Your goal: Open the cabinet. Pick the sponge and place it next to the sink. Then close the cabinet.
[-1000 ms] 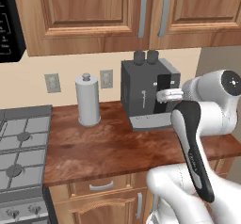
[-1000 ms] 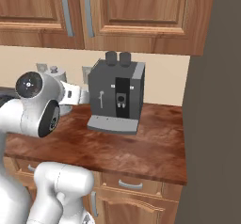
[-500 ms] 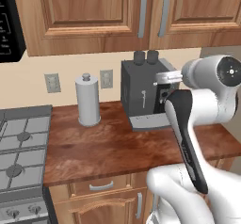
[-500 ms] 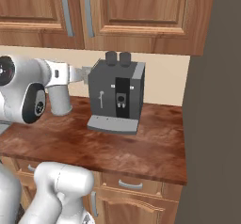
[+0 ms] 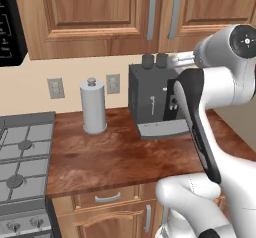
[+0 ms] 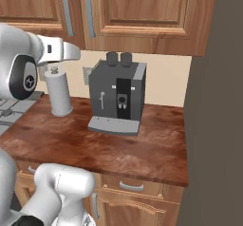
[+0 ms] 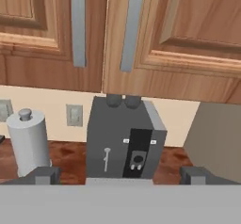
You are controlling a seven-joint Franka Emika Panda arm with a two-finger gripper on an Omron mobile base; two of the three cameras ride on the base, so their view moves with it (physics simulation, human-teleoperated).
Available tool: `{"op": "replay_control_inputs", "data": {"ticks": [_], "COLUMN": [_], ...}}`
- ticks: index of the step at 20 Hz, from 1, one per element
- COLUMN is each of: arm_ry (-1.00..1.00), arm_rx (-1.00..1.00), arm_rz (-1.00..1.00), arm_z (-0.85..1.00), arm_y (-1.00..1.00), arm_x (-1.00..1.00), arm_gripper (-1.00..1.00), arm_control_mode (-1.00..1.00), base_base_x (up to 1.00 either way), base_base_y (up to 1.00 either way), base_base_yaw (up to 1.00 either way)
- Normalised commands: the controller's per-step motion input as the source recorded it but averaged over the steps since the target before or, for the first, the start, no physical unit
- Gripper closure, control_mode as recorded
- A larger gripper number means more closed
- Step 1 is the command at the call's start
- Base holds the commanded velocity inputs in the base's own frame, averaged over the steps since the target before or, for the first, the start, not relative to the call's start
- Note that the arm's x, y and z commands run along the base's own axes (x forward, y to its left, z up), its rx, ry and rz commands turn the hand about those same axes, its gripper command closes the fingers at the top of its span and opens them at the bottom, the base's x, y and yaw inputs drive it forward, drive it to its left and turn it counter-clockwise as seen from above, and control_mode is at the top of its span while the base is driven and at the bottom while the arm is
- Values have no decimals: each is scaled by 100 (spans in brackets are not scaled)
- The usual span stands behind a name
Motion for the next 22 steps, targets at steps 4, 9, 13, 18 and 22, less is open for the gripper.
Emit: {"op": "replay_control_inputs", "data": {"ticks": [4,9,13,18,22], "arm_ry": [-12,-11,-10,-9,-3], "arm_rx": [9,11,11,11,5], "arm_rz": [0,0,0,0,0], "arm_z": [2,10,19,31,28], "arm_y": [-20,-25,-21,-4,0], "arm_x": [13,3,0,0,-8], "arm_gripper": [-100,-100,-100,-100,-100], "arm_control_mode": [-100,-100,-100,-100,-100], "base_base_x": [0,0,0,0,0], "base_base_y": [0,0,0,0,0], "base_base_yaw": [0,0,0,0,0]}}
